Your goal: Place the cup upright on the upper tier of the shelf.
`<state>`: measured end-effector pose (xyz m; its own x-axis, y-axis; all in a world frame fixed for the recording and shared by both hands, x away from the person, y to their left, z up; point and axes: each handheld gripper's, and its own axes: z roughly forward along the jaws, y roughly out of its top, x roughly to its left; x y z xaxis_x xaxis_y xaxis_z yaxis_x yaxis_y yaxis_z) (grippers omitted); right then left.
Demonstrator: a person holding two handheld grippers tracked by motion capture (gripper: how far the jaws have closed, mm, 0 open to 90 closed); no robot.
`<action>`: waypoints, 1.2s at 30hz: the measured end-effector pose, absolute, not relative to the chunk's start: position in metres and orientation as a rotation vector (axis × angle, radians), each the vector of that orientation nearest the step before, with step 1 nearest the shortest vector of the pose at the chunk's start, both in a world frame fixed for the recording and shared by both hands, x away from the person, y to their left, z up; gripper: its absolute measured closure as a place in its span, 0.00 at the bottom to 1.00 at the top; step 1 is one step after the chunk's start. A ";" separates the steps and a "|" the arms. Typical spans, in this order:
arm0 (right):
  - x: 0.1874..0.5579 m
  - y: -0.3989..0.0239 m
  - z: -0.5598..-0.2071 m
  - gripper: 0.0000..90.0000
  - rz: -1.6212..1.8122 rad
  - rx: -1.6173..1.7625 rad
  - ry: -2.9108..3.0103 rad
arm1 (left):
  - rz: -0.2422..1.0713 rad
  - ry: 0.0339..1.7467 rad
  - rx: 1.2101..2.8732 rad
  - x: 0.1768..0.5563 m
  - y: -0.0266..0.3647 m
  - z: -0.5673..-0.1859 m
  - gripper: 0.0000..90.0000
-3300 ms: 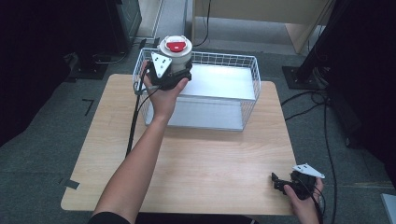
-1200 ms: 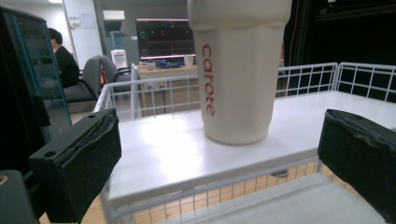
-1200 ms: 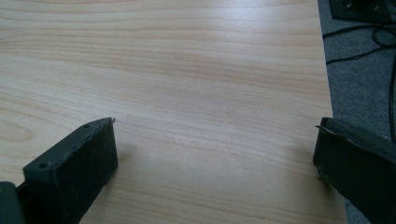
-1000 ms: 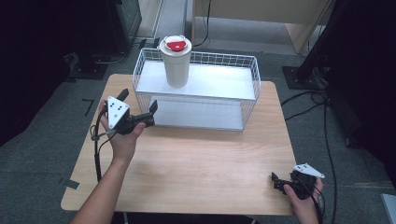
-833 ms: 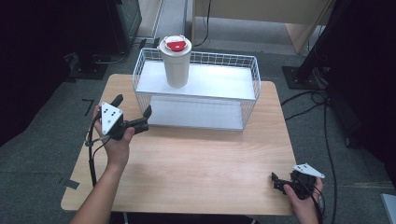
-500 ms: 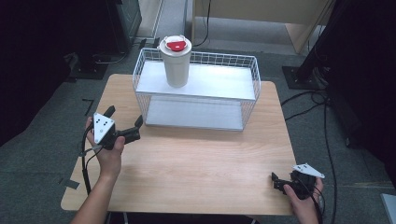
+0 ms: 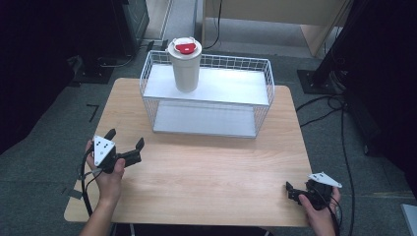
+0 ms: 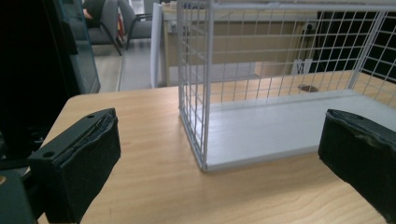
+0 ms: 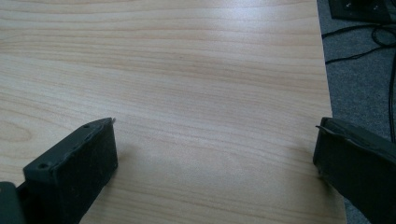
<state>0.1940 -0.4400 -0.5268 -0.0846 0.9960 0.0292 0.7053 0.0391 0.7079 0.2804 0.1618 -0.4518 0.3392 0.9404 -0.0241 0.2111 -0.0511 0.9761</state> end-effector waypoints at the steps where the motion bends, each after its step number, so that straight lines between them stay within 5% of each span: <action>1: 0.194 -0.440 -0.527 0.00 0.794 1.713 1.842 | 0.840 1.093 1.520 0.279 0.163 -0.453 0.00; 36: 0.194 -0.440 -0.527 0.00 0.795 1.715 1.840 | 0.813 1.312 1.705 0.231 0.226 -0.507 0.00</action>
<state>0.1940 -0.4399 -0.5268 -0.0832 0.9961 0.0306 0.7053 0.0372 0.7079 0.2309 0.2259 -0.5065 0.2497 0.9683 0.0111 0.4411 -0.1240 0.8888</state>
